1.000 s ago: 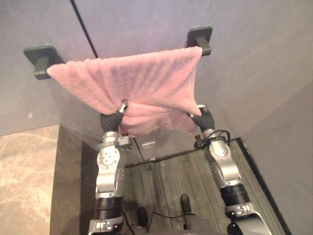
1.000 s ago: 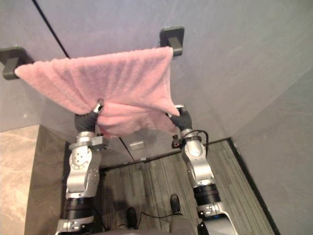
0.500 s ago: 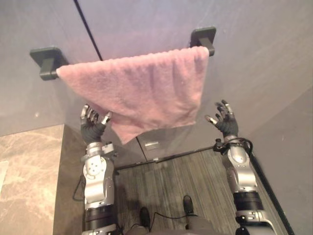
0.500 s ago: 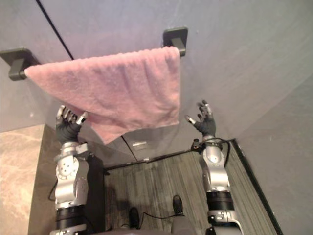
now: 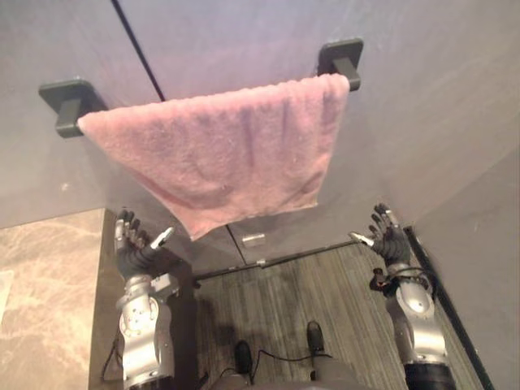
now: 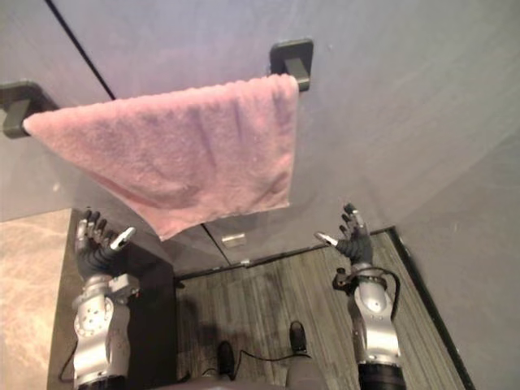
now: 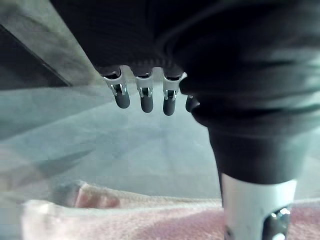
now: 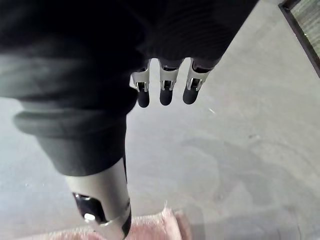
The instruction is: Organize washtable
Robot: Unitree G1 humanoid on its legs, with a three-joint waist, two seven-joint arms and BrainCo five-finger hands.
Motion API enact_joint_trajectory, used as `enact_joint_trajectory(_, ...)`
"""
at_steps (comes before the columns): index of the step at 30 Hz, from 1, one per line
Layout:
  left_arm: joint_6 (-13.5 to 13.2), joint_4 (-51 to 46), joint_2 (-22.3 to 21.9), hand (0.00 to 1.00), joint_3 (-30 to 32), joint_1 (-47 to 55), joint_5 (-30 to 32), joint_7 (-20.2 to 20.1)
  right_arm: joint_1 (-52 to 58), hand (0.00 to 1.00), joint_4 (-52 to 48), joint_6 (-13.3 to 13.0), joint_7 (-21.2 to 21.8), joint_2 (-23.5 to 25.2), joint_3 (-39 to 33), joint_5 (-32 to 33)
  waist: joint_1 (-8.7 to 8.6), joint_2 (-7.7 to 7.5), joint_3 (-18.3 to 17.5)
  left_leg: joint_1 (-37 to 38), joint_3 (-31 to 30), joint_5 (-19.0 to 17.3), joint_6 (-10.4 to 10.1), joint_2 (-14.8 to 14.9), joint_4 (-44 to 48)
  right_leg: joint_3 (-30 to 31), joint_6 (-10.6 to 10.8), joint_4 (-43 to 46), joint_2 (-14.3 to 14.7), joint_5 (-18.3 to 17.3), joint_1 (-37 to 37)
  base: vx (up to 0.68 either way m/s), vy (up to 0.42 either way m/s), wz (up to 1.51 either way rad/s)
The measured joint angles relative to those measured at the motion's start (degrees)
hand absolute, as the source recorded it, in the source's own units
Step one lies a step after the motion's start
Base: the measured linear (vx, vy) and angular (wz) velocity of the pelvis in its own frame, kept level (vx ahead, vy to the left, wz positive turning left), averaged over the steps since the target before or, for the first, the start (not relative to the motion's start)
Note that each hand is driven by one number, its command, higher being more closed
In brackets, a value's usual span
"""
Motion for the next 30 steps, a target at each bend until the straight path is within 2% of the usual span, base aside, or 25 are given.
enact_joint_trajectory(6, 1.37, -2.92, 1.33, 0.0, -11.57, 8.18, -1.15, -4.61, 5.88, 0.0, -5.49, -0.78, 4.87, -2.2, 12.12, 2.17, 0.07, -0.06, 0.01, 0.59, 0.0, -0.24, -0.11, -0.03, -0.06, 0.03, 0.71, 0.17, -0.09, -0.56, 0.55, 0.0, 0.0, 0.0)
enact_joint_trajectory(7, 1.8, -4.73, 2.4, 0.0, -15.85, 9.9, -2.33, -6.14, 6.7, 0.0, -6.68, -1.04, 6.24, -3.58, 16.63, 3.21, 0.14, -0.09, -0.01, 0.71, 0.0, -0.32, -0.14, -0.02, -0.05, 0.02, 0.85, 0.38, -0.08, -0.83, 0.55, 0.0, 0.0, 0.0)
enact_joint_trajectory(10, 2.1, -7.49, 7.87, 0.0, -26.1, 11.96, -5.37, -9.69, 7.2, 0.0, -10.17, -1.87, 9.1, -8.56, 27.58, 6.01, 0.2, -0.18, -0.04, 0.93, -0.19, -0.3, -0.17, -0.01, -0.01, -0.15, 1.01, 1.08, -0.09, -1.29, 0.54, 0.0, 0.002, 0.01)
enact_joint_trajectory(12, 2.4, -9.67, 14.42, 0.0, -31.99, 12.1, -7.82, -11.98, 6.38, 0.0, -13.1, -2.52, 10.53, -13.08, 34.62, 8.6, 0.32, -0.66, -0.26, 0.93, -0.27, -0.24, -0.23, -0.01, 0.02, -0.24, 0.96, 1.1, -0.1, -1.26, 0.57, 0.0, 0.0, 0.0)
enact_joint_trajectory(13, 2.42, -9.92, 15.04, 0.0, -32.27, 12.12, -8.02, -12.28, 6.3, 0.0, -13.45, -2.55, 10.71, -13.52, 35.11, 8.93, 0.32, -0.71, -0.28, 0.94, -0.28, -0.24, -0.23, -0.01, 0.02, -0.24, 0.94, 1.1, -0.09, -1.24, 0.58, 0.03, 0.014, 0.01)
enact_joint_trajectory(16, 2.46, -11.43, 21.98, 0.0, -34.74, 11.52, -11.3, -13.81, 3.35, 0.0, -18.5, -2.8, 11.24, -20.01, 38.8, 12.53, 0.48, -1.49, -0.43, 2.2, -0.24, -0.09, 0.05, -0.03, 0.05, -0.23, 0.71, 1.16, -0.11, -1.08, 1.75, 0.04, 0.018, -0.01)
enact_joint_trajectory(19, 2.55, -11.47, 23.75, 0.0, -34.7, 10.06, -13.67, -13.71, -0.54, 0.0, -21.17, -3.04, 10.12, -21.79, 38.77, 15.5, 1.2, -2.0, -0.5, 2.91, -0.15, -0.13, 0.1, -0.02, 0.05, -0.17, 0.7, 1.16, -0.1, -1.08, 2.43, 0.03, 0.017, -0.02)
enact_joint_trajectory(23, 2.82, -12.23, 22.51, 0.0, -34.35, 6.83, -14.09, -13.29, -7.89, 0.0, -20.65, -3.05, 8.31, -21.11, 39.07, 16.88, 2.33, -2.1, -0.56, 3.08, 0.05, -0.15, 0.13, -0.09, 0.03, -0.05, 0.64, 1.4, -0.15, -1.13, 2.44, 0.0, 0.003, -0.01)
enact_joint_trajectory(27, 2.91, -13.2, 18.53, 0.0, -31.76, 0.96, -13.45, -11.66, -13.89, 0.0, -13.32, -2.88, 6.24, -16.91, 38.4, 16.76, 2.85, -2.1, -0.56, 3.27, 0.05, -0.05, 0.08, -0.08, 0.02, -0.08, 0.35, 1.88, -0.13, -1.32, 2.37, 0.0, 0.0, 0.0)
enact_joint_trajectory(30, 2.73, -13.95, 16.52, 0.0, -29.69, -2.29, -13.46, -9.72, -15.69, 0.0, -10.12, -2.4, 5.03, -15.93, 38.03, 16.72, 3.18, -2.1, -0.56, 3.26, 0.0, -0.04, 0.09, -0.07, 0.02, -0.16, 0.34, 1.88, -0.12, -1.31, 2.38, 0.01, 0.005, 0.0)
